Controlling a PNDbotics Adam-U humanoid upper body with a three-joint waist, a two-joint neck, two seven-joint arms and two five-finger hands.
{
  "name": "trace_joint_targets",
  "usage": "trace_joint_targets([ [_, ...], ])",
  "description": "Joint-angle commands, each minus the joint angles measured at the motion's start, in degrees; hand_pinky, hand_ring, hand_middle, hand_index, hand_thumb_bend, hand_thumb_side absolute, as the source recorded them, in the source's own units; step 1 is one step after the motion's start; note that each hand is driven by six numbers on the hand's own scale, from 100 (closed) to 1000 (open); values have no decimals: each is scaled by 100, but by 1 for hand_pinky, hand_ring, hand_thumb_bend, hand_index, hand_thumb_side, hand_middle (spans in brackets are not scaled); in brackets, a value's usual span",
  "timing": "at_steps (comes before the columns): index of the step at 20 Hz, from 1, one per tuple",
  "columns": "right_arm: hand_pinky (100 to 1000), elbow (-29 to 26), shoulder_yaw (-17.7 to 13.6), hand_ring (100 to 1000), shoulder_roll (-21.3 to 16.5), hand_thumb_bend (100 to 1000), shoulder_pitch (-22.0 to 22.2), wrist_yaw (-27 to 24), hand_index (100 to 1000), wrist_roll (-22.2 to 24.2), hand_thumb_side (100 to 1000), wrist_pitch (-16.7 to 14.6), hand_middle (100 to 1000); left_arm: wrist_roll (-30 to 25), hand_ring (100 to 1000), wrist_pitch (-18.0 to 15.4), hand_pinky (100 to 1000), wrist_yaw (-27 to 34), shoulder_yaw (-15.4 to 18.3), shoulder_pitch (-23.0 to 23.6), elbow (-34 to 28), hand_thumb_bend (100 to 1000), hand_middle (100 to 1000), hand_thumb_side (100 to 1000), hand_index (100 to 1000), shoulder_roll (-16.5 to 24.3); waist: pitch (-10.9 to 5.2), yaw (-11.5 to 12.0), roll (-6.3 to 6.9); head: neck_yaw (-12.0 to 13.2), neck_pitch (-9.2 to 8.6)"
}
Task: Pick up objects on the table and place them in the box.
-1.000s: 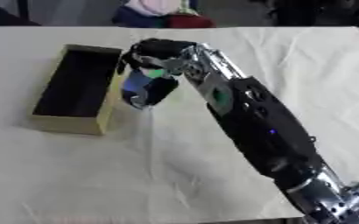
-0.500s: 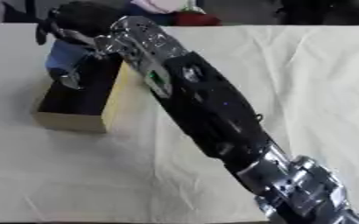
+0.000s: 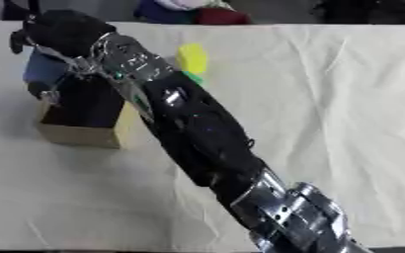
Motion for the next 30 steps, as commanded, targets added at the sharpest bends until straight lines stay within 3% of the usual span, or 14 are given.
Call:
trace_joint_targets([
  [1,765,154,-263,762,47,100,-97,369,810,-334,100,35,493,-25,623,-4,733,26,7,-58,-94,100,720,750,802,77,-64,13,72,-7,29],
  [8,766,395,-483,765,103,100,-94,780,811,-563,100,70,497,-49,622,-9,733,32,0,-62,-94,100,720,750,802,56,-41,3,104,-35,29],
  [13,787,525,-512,784,111,100,-64,850,821,-454,100,3,515,-48,621,-4,733,29,4,-59,-94,100,720,750,801,37,-24,2,103,-35,29],
  [16,837,683,-510,839,145,100,-26,839,844,-329,100,-108,561,-53,621,-3,733,31,5,-61,-94,100,719,751,801,30,-18,5,107,-41,29],
  [19,872,811,-537,900,166,109,10,954,868,-279,289,-180,628,-56,621,-2,733,29,6,-58,-94,100,720,751,801,22,-12,11,112,-45,29],
  [21,882,857,-581,917,167,176,28,1104,883,-276,365,-145,662,-56,621,0,733,27,7,-56,-94,100,720,752,801,18,-8,14,113,-45,29],
  [25,890,835,-646,942,146,350,49,1516,915,-402,458,53,731,-61,621,6,734,23,8,-53,-94,100,720,752,801,8,-1,15,114,-41,29],
  [30,890,692,-667,945,169,413,84,1897,930,-569,500,171,740,-87,620,27,734,12,7,-49,-94,100,720,752,801,4,0,2,125,-50,29],
])
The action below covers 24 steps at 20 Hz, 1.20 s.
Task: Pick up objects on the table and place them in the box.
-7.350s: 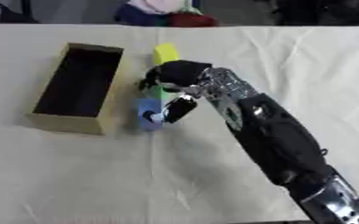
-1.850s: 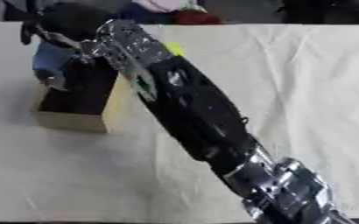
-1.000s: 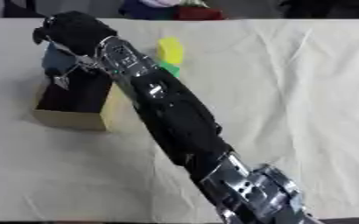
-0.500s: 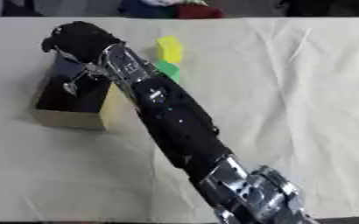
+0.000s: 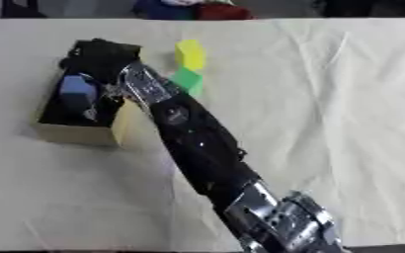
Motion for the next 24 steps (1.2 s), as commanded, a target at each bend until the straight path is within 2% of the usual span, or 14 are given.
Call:
trace_joint_targets([
  [1,890,-226,-50,944,33,414,-69,196,932,-104,503,72,739,-24,620,2,734,-1,8,-47,-94,100,720,752,801,97,-84,-6,62,-17,29],
  [3,889,-315,-58,941,51,403,-51,227,932,-145,493,101,735,-24,620,5,734,0,8,-44,-94,100,720,751,800,97,-90,-10,70,-27,29],
  [4,888,-371,-61,940,64,343,-43,223,932,-168,535,115,734,-26,620,5,734,1,8,-43,-94,100,720,751,800,97,-93,-13,72,-35,29],
  [5,888,-446,-65,938,77,382,-38,202,931,-199,479,127,727,-28,620,5,734,1,7,-42,-94,100,720,751,799,96,-95,-15,75,-41,29],
  [7,886,-635,-81,935,96,350,-27,99,928,-248,458,150,718,-30,620,7,734,2,7,-39,-94,100,720,752,799,95,-99,-19,78,-43,29],
  [13,880,-1494,-176,924,8,217,-44,-698,915,-142,441,383,702,-35,620,10,734,-1,9,-34,-94,100,720,752,799,100,-112,-30,75,-14,29],
  [18,875,-1928,-239,917,-460,197,-208,-1304,907,282,461,585,708,-30,621,10,734,-18,17,-14,-94,100,720,752,798,117,-116,-60,65,43,29],
  [21,875,-1844,-270,923,-866,204,-331,-1475,909,529,521,602,722,-19,621,3,734,-31,22,-5,-94,100,720,751,798,138,-113,-91,64,85,29],
  [24,874,-1532,-269,928,-1258,240,-441,-1479,915,744,581,583,734,-10,621,-1,734,-43,22,-1,-94,100,720,750,798,160,-115,-136,61,130,29],
])
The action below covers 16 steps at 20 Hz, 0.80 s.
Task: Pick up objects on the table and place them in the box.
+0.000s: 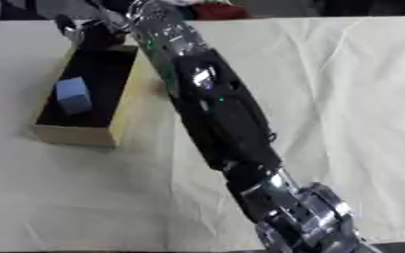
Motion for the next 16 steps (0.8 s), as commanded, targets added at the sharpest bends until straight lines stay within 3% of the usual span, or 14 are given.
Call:
trace_joint_targets([
  [1,874,215,-30,930,-421,253,-217,-40,916,198,593,-34,732,13,621,-19,734,-22,18,-17,-94,100,721,750,798,167,-103,-20,26,56,29],
  [11,873,1269,196,936,-1037,307,-421,-357,911,551,653,-492,735,8,621,-3,734,-44,19,-1,-94,100,721,749,798,210,-137,-108,-6,155,29],
  [13,872,1448,264,934,-1102,380,-443,-419,911,653,629,-594,733,9,621,0,733,-48,22,1,-94,100,721,748,798,220,-143,-116,-16,160,29],
  [16,884,1597,338,935,-1141,362,-441,-525,895,745,527,-730,728,11,621,5,733,-50,22,0,-94,100,721,747,798,225,-153,-126,-25,160,29],
])
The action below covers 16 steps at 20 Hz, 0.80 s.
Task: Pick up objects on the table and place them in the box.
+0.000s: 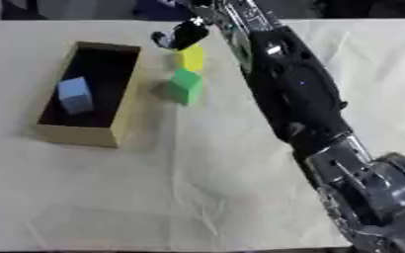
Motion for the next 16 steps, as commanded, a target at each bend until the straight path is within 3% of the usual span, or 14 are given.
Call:
trace_joint_targets([
  [1,889,88,66,937,-147,351,-162,-177,896,107,501,-154,733,8,621,4,733,-27,21,-27,-94,100,721,746,798,173,-116,-9,13,11,29],
  [5,894,223,123,934,-171,296,-100,-403,895,369,453,-222,728,7,621,7,733,-29,25,-18,-94,100,721,745,797,180,-140,-22,10,-1,29],
  [9,896,266,127,931,-235,293,-1,-662,894,589,514,-177,720,8,621,15,732,-29,30,-8,-94,100,721,745,797,181,-153,-39,4,-9,29],
  [12,897,263,135,934,-301,329,93,-787,896,708,616,-82,709,6,620,20,732,-34,32,0,-94,100,721,745,797,181,-151,-50,1,-2,29],
  [16,899,159,168,935,-366,327,182,-930,895,815,643,2,703,-7,620,29,732,-41,32,2,-94,100,721,744,796,180,-151,-73,-7,-1,29],
])
